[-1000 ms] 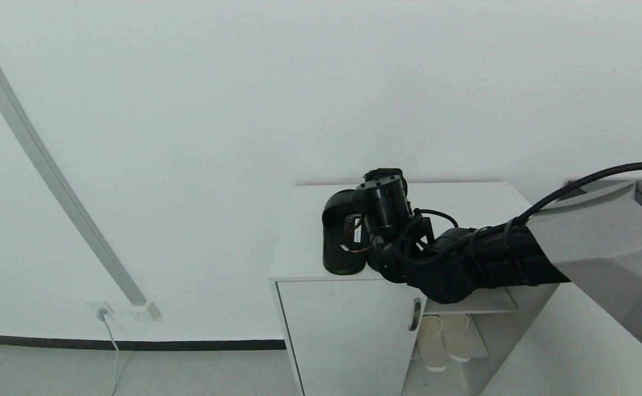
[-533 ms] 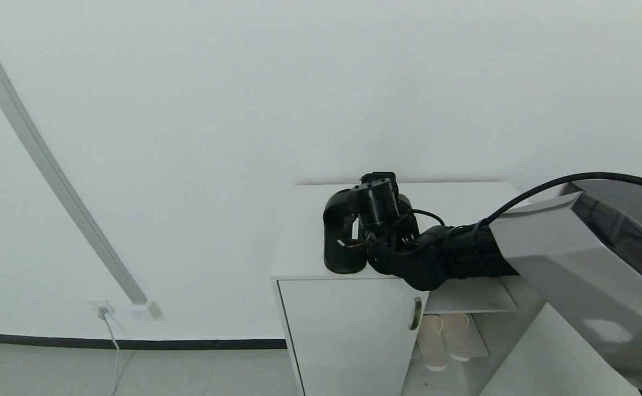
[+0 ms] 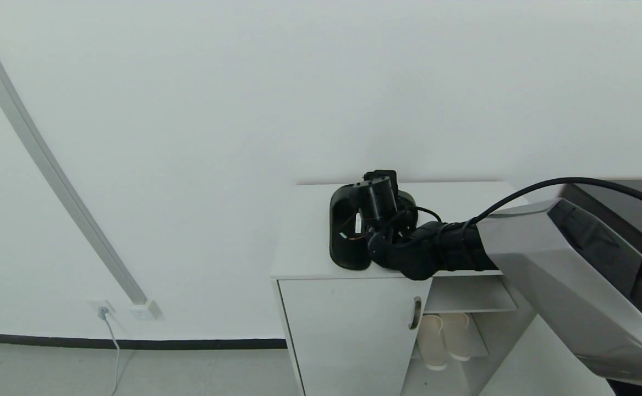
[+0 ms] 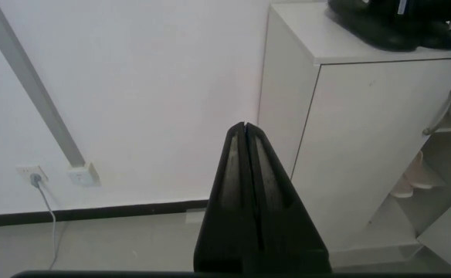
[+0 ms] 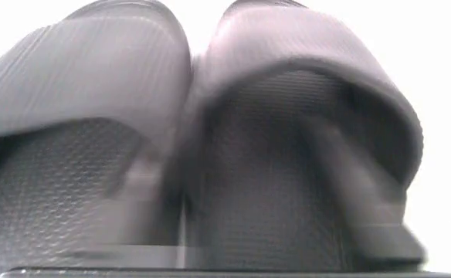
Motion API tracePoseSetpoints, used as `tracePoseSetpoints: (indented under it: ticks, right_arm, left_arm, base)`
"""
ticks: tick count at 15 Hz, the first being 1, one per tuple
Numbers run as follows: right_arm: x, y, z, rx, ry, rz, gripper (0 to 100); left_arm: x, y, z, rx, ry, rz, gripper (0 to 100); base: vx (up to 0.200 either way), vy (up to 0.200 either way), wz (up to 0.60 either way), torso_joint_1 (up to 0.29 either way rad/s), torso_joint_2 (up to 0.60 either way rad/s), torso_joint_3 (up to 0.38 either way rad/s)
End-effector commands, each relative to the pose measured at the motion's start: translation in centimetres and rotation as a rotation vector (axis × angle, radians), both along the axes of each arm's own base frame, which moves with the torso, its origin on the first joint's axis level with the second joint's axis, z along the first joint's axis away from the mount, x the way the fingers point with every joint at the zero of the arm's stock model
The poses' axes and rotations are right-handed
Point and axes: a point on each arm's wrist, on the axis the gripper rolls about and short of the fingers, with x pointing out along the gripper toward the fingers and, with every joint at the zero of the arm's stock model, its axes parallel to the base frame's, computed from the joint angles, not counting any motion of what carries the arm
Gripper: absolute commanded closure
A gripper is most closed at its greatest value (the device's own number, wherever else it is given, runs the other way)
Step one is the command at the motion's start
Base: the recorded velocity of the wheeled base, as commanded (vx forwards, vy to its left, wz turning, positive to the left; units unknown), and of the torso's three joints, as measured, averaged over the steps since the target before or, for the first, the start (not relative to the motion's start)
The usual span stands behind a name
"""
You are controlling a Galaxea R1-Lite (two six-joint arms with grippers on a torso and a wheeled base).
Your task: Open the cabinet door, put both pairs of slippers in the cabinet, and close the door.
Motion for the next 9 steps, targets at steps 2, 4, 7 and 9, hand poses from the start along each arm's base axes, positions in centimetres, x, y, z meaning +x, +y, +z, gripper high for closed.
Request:
tracePoseSetpoints:
  ticks: [2,4,7,9]
  right_arm:
    - [-0.1,0.2,-0.3,-0.010,0.004,-0.004,100]
    - [-0.2,0.1,0.0,-0.006,0.000,-0.007,100]
    - [-0.7,-0.1,1.3,0.009,-0.018,-0.003,100]
    - [-2.2,0.0,2.4,0.013,-0.020,0.018,100]
  left_arm:
    - [0.0,0.0,0.0,0.000,0.000,0.001,100]
    - [0.0,0.0,0.0,0.000,0.000,0.001,100]
    - [0.0,0.0,0.0,0.000,0.000,0.001,100]
    - [0.0,0.0,0.0,0.000,0.000,0.001,100]
  base:
    - [0.000,0.000,0.00,0.000,0.00,0.000]
    - [0.000,0.000,0.00,0.000,0.00,0.000]
    - [0.000,0.000,0.00,0.000,0.00,0.000]
    - [0.000,0.000,0.00,0.000,0.00,0.000]
